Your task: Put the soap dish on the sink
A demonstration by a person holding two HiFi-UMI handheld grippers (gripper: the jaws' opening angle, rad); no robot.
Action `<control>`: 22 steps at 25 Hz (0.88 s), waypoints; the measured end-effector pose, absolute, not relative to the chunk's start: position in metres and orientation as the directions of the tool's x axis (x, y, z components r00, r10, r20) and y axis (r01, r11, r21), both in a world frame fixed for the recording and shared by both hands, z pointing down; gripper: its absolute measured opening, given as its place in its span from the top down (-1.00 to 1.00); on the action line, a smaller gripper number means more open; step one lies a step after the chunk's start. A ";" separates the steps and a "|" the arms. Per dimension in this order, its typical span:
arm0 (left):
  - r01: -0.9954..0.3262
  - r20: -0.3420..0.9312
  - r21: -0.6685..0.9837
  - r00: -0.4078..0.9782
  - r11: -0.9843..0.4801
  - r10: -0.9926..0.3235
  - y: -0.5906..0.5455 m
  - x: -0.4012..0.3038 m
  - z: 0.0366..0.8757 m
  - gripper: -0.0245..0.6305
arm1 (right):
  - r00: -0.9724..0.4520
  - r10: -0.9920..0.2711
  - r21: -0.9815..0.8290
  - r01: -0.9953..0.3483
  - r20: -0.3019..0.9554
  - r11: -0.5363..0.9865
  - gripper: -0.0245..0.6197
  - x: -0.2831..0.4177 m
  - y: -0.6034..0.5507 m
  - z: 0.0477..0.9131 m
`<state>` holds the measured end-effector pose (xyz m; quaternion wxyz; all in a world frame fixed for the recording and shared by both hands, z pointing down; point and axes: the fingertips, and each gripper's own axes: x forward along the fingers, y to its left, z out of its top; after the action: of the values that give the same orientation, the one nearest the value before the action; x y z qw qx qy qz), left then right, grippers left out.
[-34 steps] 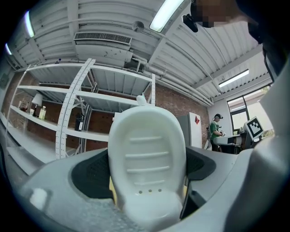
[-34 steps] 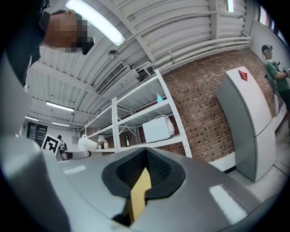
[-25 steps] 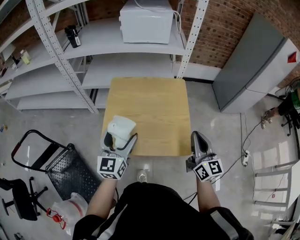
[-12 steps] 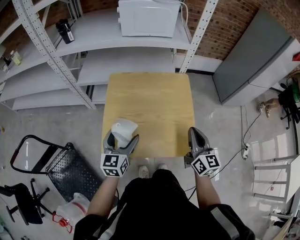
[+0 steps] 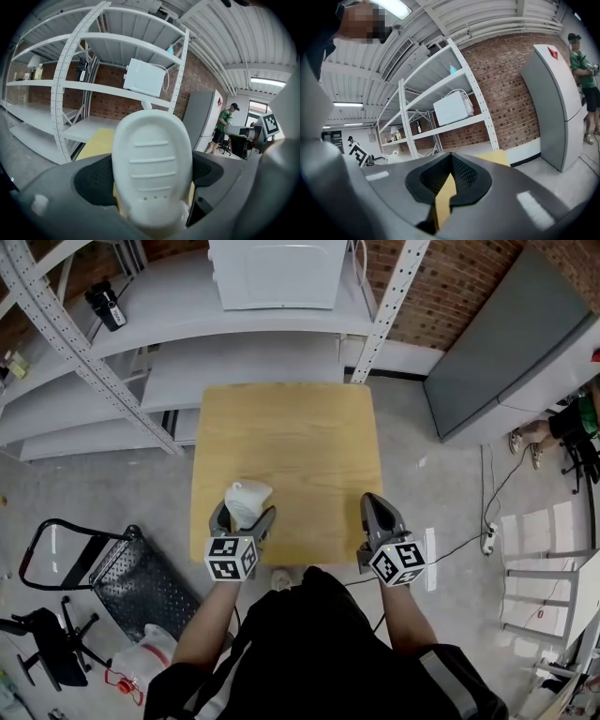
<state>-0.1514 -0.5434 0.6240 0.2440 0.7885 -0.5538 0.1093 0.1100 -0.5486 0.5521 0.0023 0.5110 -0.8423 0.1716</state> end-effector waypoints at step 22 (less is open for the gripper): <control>-0.952 0.802 0.176 0.286 -0.250 -0.525 -0.547 -0.117 0.759 -0.52 | -0.452 -0.812 -0.314 -0.883 0.370 0.348 0.91 0.127 -0.559 0.646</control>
<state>-0.1167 -0.5469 0.7592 0.3407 0.7258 -0.5088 0.3134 0.1272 -0.5589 0.6465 0.0746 0.5183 -0.8176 0.2395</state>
